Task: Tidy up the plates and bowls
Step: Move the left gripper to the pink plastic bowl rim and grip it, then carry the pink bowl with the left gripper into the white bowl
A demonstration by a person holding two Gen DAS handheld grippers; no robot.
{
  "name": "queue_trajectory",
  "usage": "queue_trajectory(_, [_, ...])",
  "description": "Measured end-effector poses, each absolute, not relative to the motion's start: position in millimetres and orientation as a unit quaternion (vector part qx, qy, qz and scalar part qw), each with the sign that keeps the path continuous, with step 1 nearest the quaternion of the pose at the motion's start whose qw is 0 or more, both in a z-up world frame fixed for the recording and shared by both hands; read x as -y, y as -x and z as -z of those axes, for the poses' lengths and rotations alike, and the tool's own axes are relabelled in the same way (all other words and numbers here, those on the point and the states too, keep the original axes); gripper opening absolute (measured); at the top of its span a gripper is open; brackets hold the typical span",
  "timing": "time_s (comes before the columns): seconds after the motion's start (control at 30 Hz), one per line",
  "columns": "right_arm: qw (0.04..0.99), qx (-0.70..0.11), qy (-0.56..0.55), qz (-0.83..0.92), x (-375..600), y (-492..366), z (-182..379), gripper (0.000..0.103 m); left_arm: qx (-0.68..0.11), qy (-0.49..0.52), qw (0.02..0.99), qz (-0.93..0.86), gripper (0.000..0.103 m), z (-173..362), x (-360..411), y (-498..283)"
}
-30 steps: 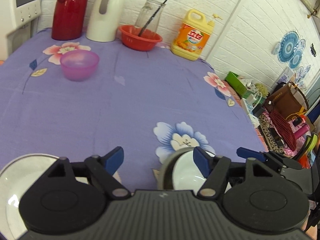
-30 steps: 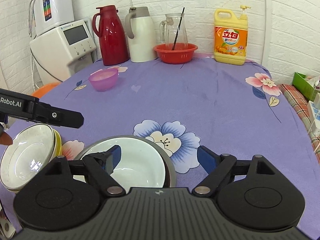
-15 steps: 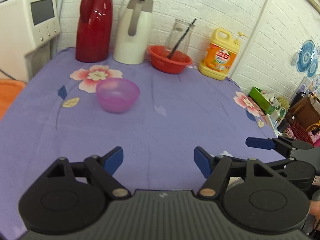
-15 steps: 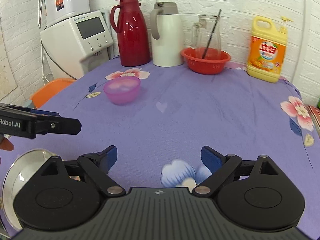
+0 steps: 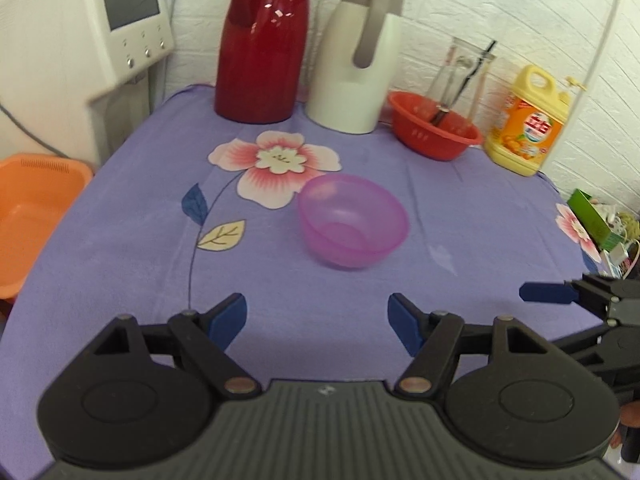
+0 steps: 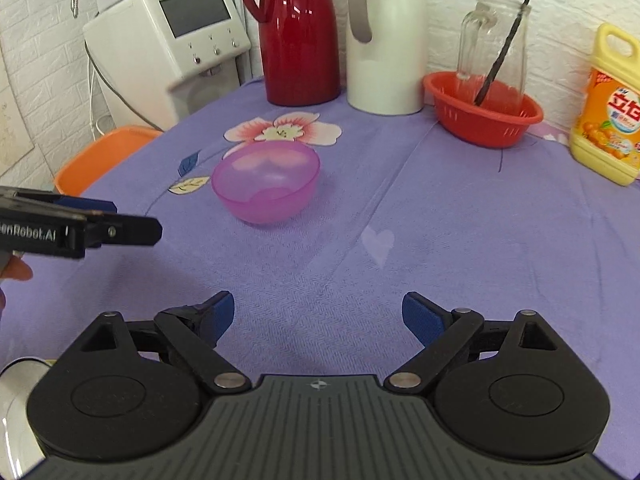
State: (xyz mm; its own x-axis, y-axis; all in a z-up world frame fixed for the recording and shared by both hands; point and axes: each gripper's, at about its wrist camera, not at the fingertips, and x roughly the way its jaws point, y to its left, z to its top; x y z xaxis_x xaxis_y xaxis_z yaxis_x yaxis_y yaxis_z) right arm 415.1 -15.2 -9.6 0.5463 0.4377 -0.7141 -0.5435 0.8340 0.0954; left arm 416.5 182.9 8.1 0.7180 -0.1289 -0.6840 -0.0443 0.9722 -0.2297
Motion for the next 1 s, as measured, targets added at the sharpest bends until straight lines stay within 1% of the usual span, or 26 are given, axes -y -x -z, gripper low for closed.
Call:
queue_trajectory(0.13, [0.873, -0.393, 0.058, -0.284, 3.7, -436.0, 11.5, 0.103, -0.384, 0.164, 0.908, 0.020, 0.070, -2.8, -207.2, -450.6])
queue_trajectory(0.33, [0.881, -0.377, 0.031, -0.285, -24.5, -482.6, 2.1, 0.103, -0.386, 0.186, 0.903, 0.019, 0.070, 1.7, -213.7, -500.6])
queue_trajectory(0.57, [0.876, -0.389, 0.070, -0.277, -53.3, -514.3, 21.8, 0.103, -0.415, 0.180, 0.892, 0.019, 0.067, 27.0, -204.8, -537.9])
queue_trajectory(0.67, [0.872, -0.395, 0.068, -0.281, -57.4, -520.1, 28.8, 0.103, -0.410, 0.168, 0.896, 0.018, 0.067, 29.7, -200.6, -540.6])
queue_trajectory(0.7, [0.872, -0.395, 0.069, -0.281, -59.6, -521.3, 29.7, 0.103, -0.410, 0.163, 0.897, 0.016, 0.063, 29.6, -199.0, -540.6])
queue_trajectory(0.77, [0.871, -0.396, 0.081, -0.281, -65.4, -522.7, 31.7, 0.103, -0.409, 0.154, 0.899, 0.012, 0.061, 30.4, -198.6, -541.0])
queue_trajectory(0.8, [0.869, -0.396, 0.087, -0.283, -67.8, -522.4, 33.1, 0.103, -0.408, 0.151, 0.900, 0.013, 0.058, 30.6, -198.5, -539.9])
queue_trajectory(0.87, [0.862, -0.403, 0.083, -0.294, -71.5, -521.5, 35.6, 0.103, -0.405, 0.137, 0.904, 0.017, 0.045, 31.2, -195.1, -536.9])
queue_trajectory(0.9, [0.861, -0.402, 0.085, -0.299, -73.4, -519.0, 36.1, 0.102, -0.403, 0.135, 0.905, 0.021, 0.034, 31.4, -193.4, -534.6])
queue_trajectory(0.93, [0.861, -0.396, 0.100, -0.303, -78.4, -515.4, 35.2, 0.091, -0.402, 0.144, 0.904, 0.024, 0.026, 31.3, -193.2, -532.2])
queue_trajectory(0.97, [0.858, -0.398, 0.097, -0.311, -79.4, -512.7, 33.4, 0.079, -0.405, 0.155, 0.900, 0.029, 0.024, 30.7, -193.3, -530.4])
queue_trajectory(1.0, [0.854, -0.405, 0.091, -0.314, -80.1, -509.8, 31.4, 0.076, -0.410, 0.161, 0.897, 0.034, 0.013, 29.7, -191.4, -528.1])
